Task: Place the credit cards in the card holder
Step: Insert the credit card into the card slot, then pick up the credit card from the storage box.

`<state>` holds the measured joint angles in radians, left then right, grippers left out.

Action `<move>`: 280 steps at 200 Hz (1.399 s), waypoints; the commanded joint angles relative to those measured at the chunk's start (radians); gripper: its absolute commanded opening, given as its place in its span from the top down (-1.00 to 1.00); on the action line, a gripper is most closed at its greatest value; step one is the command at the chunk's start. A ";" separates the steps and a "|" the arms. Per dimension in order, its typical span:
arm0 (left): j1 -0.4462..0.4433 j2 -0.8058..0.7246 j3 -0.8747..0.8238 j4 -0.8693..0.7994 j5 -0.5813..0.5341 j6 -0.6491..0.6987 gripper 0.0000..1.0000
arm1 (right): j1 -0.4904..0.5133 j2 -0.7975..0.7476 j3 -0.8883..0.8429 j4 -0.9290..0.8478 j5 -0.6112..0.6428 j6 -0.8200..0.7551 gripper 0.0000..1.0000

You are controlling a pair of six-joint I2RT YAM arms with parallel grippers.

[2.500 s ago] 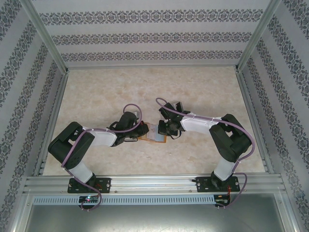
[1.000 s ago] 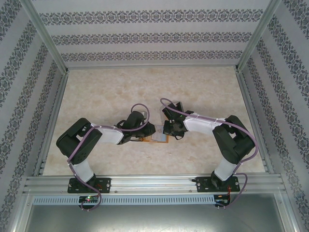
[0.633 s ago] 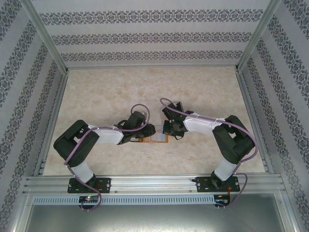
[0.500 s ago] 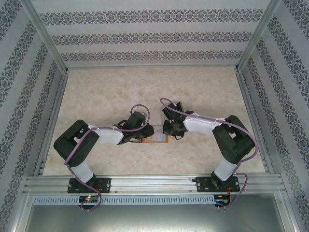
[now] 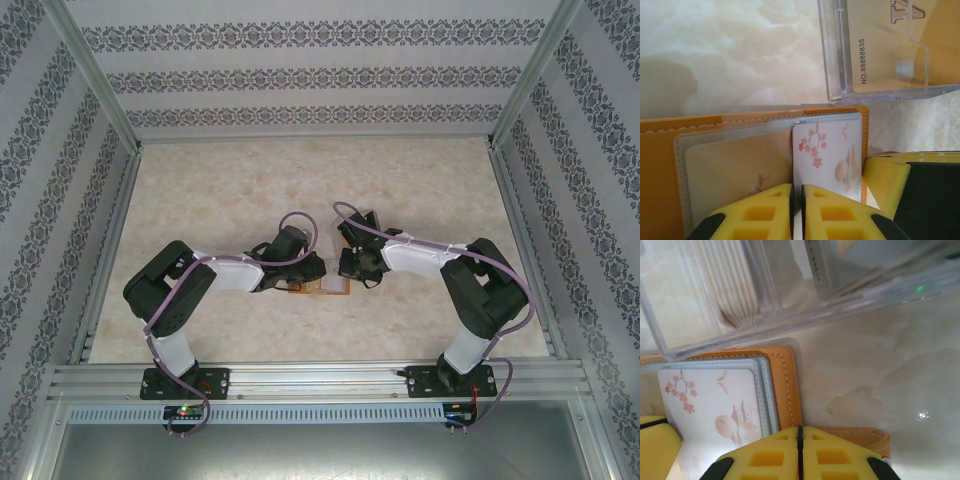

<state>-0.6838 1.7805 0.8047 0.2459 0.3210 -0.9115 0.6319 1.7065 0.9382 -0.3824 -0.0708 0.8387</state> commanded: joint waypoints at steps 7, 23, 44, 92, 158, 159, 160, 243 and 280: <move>-0.033 -0.001 -0.007 -0.074 -0.002 0.019 0.67 | 0.008 0.034 -0.016 -0.026 -0.006 0.015 0.81; -0.031 -0.040 -0.017 -0.155 -0.089 0.017 0.62 | 0.005 0.033 -0.014 -0.044 0.011 0.010 0.80; -0.020 -0.094 -0.044 -0.234 -0.182 0.011 0.52 | 0.000 0.029 -0.019 -0.048 0.018 0.005 0.81; 0.015 -0.111 -0.029 -0.277 -0.169 0.058 0.50 | 0.000 0.011 -0.003 -0.024 -0.013 -0.057 0.76; 0.015 -0.193 0.087 -0.347 -0.151 0.139 0.30 | -0.029 -0.169 0.059 -0.068 0.020 -0.150 0.43; 0.015 -0.194 0.090 -0.348 -0.151 0.141 0.30 | -0.031 -0.174 0.060 -0.069 0.021 -0.151 0.43; 0.015 -0.194 0.092 -0.350 -0.150 0.141 0.30 | -0.033 -0.177 0.060 -0.070 0.021 -0.152 0.42; 0.069 -0.046 0.388 -0.430 -0.052 0.147 -0.03 | -0.317 -0.230 0.159 -0.162 -0.022 -0.290 0.12; 0.092 0.123 0.554 -0.463 0.007 0.090 -0.03 | -0.373 -0.114 0.252 -0.203 -0.076 -0.325 0.12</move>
<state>-0.6094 1.8099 1.2678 -0.1429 0.2661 -0.7856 0.2771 1.5291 1.1343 -0.5228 -0.1017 0.5678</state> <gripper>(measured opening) 0.521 0.441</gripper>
